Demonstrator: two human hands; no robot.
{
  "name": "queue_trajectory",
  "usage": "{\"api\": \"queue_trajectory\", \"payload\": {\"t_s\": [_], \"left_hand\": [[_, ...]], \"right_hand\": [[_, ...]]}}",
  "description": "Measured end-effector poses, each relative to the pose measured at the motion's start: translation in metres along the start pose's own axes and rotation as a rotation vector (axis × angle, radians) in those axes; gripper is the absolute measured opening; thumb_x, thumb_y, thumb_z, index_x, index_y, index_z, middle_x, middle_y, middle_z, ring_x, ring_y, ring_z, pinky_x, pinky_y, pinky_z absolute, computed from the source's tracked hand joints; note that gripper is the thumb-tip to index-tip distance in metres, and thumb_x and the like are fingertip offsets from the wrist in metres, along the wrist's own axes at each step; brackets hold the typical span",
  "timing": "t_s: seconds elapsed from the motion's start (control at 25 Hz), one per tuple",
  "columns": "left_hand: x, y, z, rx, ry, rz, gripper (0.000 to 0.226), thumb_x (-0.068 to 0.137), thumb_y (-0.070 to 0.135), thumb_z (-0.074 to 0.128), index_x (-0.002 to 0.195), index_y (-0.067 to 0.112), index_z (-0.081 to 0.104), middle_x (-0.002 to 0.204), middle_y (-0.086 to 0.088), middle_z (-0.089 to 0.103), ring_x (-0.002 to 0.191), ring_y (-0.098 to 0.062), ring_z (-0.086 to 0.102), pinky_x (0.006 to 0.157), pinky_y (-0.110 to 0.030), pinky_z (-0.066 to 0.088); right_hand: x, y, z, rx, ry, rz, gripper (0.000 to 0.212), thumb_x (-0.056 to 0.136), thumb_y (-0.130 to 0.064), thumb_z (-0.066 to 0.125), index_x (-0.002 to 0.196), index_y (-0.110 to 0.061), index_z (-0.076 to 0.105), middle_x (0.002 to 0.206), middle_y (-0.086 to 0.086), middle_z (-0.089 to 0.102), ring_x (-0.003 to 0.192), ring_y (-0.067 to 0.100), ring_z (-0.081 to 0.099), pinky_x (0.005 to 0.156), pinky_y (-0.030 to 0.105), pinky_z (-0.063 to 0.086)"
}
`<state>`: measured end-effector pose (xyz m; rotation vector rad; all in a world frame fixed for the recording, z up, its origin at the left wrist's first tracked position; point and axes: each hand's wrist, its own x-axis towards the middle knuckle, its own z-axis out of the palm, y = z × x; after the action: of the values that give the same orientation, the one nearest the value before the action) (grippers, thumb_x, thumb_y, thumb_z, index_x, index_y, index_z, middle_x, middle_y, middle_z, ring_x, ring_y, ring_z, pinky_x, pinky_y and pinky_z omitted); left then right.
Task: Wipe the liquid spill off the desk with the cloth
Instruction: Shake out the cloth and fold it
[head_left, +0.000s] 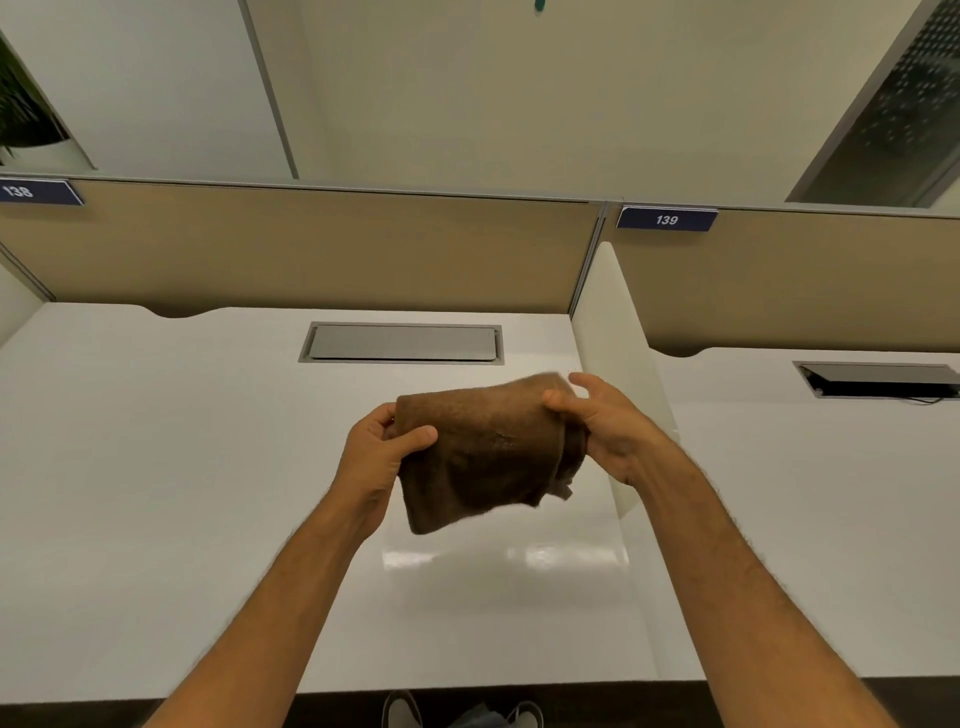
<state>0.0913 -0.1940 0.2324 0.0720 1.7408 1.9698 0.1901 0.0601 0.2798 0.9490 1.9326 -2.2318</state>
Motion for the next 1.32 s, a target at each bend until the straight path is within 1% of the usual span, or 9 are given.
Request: {"api": "queue_trajectory", "payload": {"t_s": [0.12, 0.24, 0.36, 0.52, 0.64, 0.8, 0.96, 1.16, 1.32], "left_hand": [[0.005, 0.008, -0.001, 0.085, 0.125, 0.029, 0.038, 0.087, 0.009, 0.083, 0.11, 0.029, 0.061, 0.121, -0.004, 0.071, 0.106, -0.025, 0.069, 0.075, -0.031, 0.057], [0.009, 0.013, -0.007, 0.145, 0.159, 0.051, 0.042, 0.088, 0.009, 0.083, 0.115, 0.029, 0.057, 0.126, -0.006, 0.067, 0.107, -0.026, 0.067, 0.07, -0.029, 0.057], [0.008, 0.01, -0.01, 0.205, 0.187, 0.094, 0.044, 0.086, 0.01, 0.085, 0.116, 0.031, 0.059, 0.113, -0.004, 0.073, 0.103, -0.024, 0.07, 0.072, -0.023, 0.055], [0.007, 0.011, -0.006, 0.239, 0.179, 0.12, 0.041, 0.086, 0.012, 0.085, 0.108, 0.037, 0.06, 0.103, 0.008, 0.072, 0.095, -0.014, 0.07, 0.065, -0.012, 0.053], [0.005, 0.012, -0.009, 0.197, 0.176, 0.106, 0.038, 0.088, 0.011, 0.083, 0.108, 0.037, 0.061, 0.109, 0.008, 0.071, 0.098, -0.012, 0.069, 0.062, -0.009, 0.054], [0.005, 0.014, -0.018, 0.294, 0.135, 0.123, 0.038, 0.092, 0.009, 0.078, 0.122, 0.03, 0.068, 0.123, 0.0, 0.071, 0.111, -0.02, 0.068, 0.092, -0.027, 0.057], [0.002, 0.016, -0.02, 0.549, 0.118, 0.163, 0.031, 0.097, 0.015, 0.073, 0.127, 0.023, 0.072, 0.121, 0.005, 0.068, 0.112, -0.017, 0.061, 0.104, -0.04, 0.052], [0.004, 0.018, -0.019, 0.696, 0.055, 0.265, 0.005, 0.101, 0.026, 0.068, 0.104, 0.025, 0.064, 0.123, 0.007, 0.06, 0.11, -0.015, 0.059, 0.098, -0.032, 0.05], [0.005, 0.016, -0.006, 0.559, -0.004, 0.177, 0.007, 0.106, 0.033, 0.057, 0.1, 0.032, 0.06, 0.106, 0.006, 0.066, 0.1, -0.014, 0.064, 0.075, -0.023, 0.053]], "right_hand": [[-0.002, 0.015, 0.001, -0.118, -0.039, -0.009, 0.115, 0.08, -0.006, 0.084, 0.16, -0.037, 0.008, 0.161, 0.014, 0.031, 0.144, 0.04, 0.038, 0.117, 0.055, 0.035], [-0.004, 0.02, 0.011, -0.499, -0.062, -0.115, 0.119, 0.08, -0.002, 0.082, 0.157, -0.047, 0.004, 0.157, 0.004, 0.032, 0.139, 0.036, 0.042, 0.104, 0.045, 0.049], [0.0, 0.026, 0.017, -0.754, -0.04, -0.226, 0.086, 0.085, -0.003, 0.075, 0.153, -0.035, 0.033, 0.149, 0.003, 0.044, 0.129, 0.029, 0.053, 0.081, 0.022, 0.055], [0.003, 0.028, 0.012, -0.661, 0.065, -0.171, 0.069, 0.093, -0.011, 0.07, 0.153, -0.027, 0.04, 0.149, 0.005, 0.051, 0.131, 0.03, 0.054, 0.103, 0.038, 0.05], [0.004, 0.028, 0.009, -0.478, 0.063, -0.137, 0.055, 0.095, -0.017, 0.07, 0.145, -0.028, 0.049, 0.131, 0.005, 0.063, 0.117, 0.026, 0.061, 0.094, 0.032, 0.052], [0.001, 0.029, 0.005, -0.553, 0.006, -0.229, 0.016, 0.096, -0.018, 0.069, 0.106, -0.031, 0.07, 0.1, -0.008, 0.071, 0.095, 0.015, 0.068, 0.067, 0.015, 0.054], [0.0, 0.031, 0.001, -0.823, 0.016, -0.338, 0.005, 0.092, -0.027, 0.073, 0.094, -0.029, 0.068, 0.107, -0.01, 0.059, 0.096, 0.011, 0.06, 0.075, 0.014, 0.047], [-0.007, 0.02, -0.013, -0.334, -0.142, -0.358, 0.011, 0.088, -0.036, 0.07, 0.085, -0.025, 0.069, 0.093, -0.01, 0.069, 0.088, 0.009, 0.068, 0.074, 0.021, 0.056], [0.0, 0.022, -0.004, -0.126, 0.025, -0.165, 0.019, 0.098, -0.036, 0.063, 0.088, -0.021, 0.069, 0.082, -0.005, 0.072, 0.083, 0.017, 0.068, 0.068, 0.027, 0.056]]}}
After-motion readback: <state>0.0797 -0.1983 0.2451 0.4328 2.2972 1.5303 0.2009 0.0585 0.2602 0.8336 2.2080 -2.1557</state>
